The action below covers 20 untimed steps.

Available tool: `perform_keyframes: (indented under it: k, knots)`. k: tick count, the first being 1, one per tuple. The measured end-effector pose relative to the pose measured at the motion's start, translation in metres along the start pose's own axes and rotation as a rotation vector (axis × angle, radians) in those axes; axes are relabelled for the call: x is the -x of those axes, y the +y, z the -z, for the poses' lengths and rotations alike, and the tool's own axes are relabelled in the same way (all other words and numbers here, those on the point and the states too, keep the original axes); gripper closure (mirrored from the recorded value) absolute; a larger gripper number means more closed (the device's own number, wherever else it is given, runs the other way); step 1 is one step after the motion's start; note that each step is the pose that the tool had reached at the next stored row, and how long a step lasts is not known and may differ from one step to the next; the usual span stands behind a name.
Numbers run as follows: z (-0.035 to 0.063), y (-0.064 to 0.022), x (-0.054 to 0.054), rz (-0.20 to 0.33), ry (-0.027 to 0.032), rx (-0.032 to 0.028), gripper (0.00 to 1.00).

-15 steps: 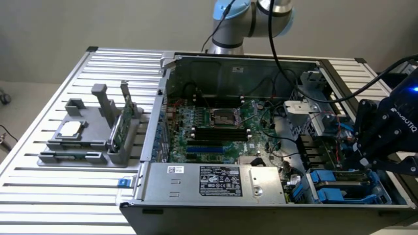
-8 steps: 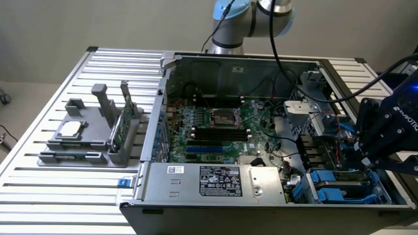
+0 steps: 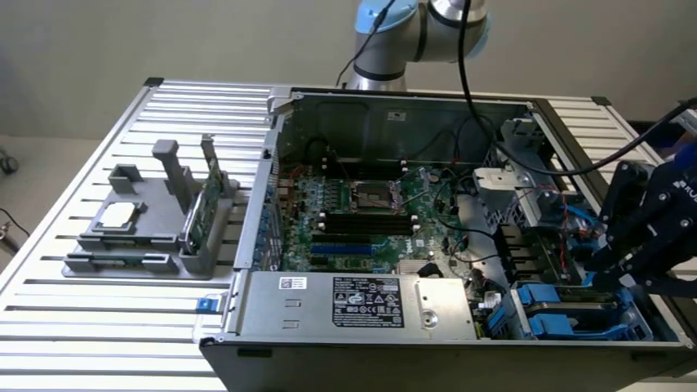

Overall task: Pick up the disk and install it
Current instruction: 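Insert the first disk wire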

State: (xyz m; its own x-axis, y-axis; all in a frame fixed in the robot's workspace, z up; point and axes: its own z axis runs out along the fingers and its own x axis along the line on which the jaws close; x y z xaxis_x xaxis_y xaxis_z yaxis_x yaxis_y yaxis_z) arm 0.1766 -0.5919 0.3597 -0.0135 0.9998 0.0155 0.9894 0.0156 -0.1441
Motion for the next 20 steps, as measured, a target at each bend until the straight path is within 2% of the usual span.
perform_keyframes:
  k: [3,7,14,17,20]
  knots:
    - [0.0007,0.0048,0.0018,0.001,0.0029,-0.0024,0.71]
    - [0.0010,0.0064,0.0037,0.008,0.0027,-0.0027,0.71]
    - [0.0013,0.0077,0.0040,0.058,0.0045,-0.0033,0.71]
    - [0.0011,0.0080,0.0039,0.081,0.0104,-0.0014,0.71]
    - [0.0006,0.0081,0.0040,0.099,0.0192,0.0029,0.71]
